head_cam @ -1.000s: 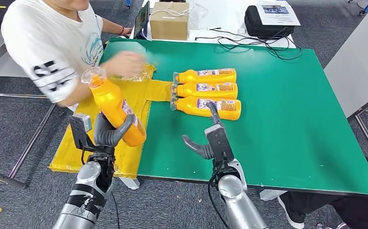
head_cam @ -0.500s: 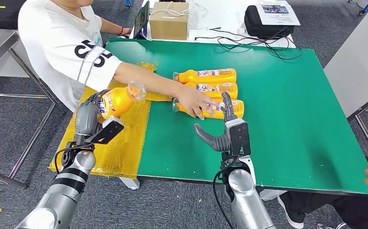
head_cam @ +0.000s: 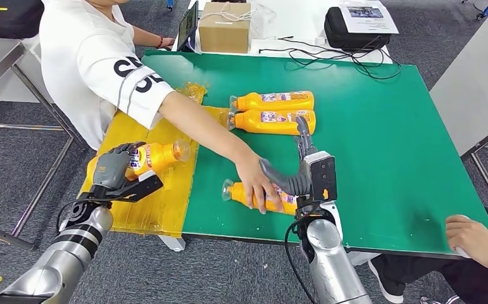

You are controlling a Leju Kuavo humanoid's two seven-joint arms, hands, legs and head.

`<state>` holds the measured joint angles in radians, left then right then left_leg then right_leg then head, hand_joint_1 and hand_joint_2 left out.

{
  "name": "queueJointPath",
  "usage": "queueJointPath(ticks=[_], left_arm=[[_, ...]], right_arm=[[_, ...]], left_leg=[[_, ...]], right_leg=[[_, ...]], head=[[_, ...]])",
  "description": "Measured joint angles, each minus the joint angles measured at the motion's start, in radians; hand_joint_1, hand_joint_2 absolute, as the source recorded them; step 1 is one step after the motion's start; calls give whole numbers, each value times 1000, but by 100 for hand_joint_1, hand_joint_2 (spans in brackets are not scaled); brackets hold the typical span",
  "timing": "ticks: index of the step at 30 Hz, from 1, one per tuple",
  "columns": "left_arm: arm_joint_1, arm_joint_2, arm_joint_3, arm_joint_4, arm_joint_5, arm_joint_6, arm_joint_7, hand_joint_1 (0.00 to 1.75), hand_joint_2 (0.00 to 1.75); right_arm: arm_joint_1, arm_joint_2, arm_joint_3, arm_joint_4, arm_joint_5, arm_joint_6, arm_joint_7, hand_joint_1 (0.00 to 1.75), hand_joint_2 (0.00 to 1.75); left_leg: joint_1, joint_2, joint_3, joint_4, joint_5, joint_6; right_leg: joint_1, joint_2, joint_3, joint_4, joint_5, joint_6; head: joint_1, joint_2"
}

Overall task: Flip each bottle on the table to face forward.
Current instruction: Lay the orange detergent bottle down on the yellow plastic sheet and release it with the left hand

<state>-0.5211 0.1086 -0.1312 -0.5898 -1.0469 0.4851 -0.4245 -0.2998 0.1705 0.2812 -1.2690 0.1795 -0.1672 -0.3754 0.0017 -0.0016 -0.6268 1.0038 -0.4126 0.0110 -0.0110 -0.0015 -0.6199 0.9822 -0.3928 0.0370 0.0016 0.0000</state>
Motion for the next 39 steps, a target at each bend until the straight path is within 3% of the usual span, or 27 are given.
queueJointPath(ticks=[12, 18, 27, 28, 31, 32, 39], left_arm=[[-137, 116, -182, 187, -315, -204, 154, 175, 175], [-207, 154, -263, 234, -387, -306, 145, 175, 175], [-231, 167, -306, 256, -390, -324, 133, 175, 175], [-232, 167, -307, 258, -390, -324, 133, 161, 175], [-235, 168, -309, 261, -391, -329, 128, 30, 175], [-235, 168, -311, 261, -392, -332, 123, 0, 175], [-243, 179, -329, 262, -382, -338, 40, 0, 175]], right_arm=[[-69, -9, 4, 28, -17, 43, 12, 0, 175], [-101, -16, 8, 46, -27, 60, 24, 0, 175], [-111, -16, 9, 63, -34, 64, 25, 0, 175], [-112, -16, 9, 65, -34, 64, 25, 0, 175], [-116, -16, 9, 69, -35, 65, 25, 0, 175], [-117, -16, 9, 71, -35, 66, 25, 0, 175], [-133, -21, 11, 89, -51, 80, 28, 0, 175]], left_leg=[[0, -1, 1, 0, 1, -1], [1, 0, 3, -1, 1, -2], [1, 0, 4, 0, 1, -2], [1, 0, 4, 0, 1, -2], [1, 0, 4, 0, 1, -2], [1, 0, 4, 0, 1, -2], [1, 0, 4, 0, 1, -2]], right_leg=[[0, 0, 1, 1, 0, 0], [0, 0, 3, 1, 1, -1], [0, 0, 3, 2, 1, -1], [0, 0, 3, 2, 1, -1], [0, 0, 3, 2, 1, -1], [0, 0, 3, 2, 1, -1], [0, 0, 3, 2, 1, -1]], head=[[0, 0], [0, 0], [0, 0], [0, 0], [0, 0], [0, 0], [0, 0]])
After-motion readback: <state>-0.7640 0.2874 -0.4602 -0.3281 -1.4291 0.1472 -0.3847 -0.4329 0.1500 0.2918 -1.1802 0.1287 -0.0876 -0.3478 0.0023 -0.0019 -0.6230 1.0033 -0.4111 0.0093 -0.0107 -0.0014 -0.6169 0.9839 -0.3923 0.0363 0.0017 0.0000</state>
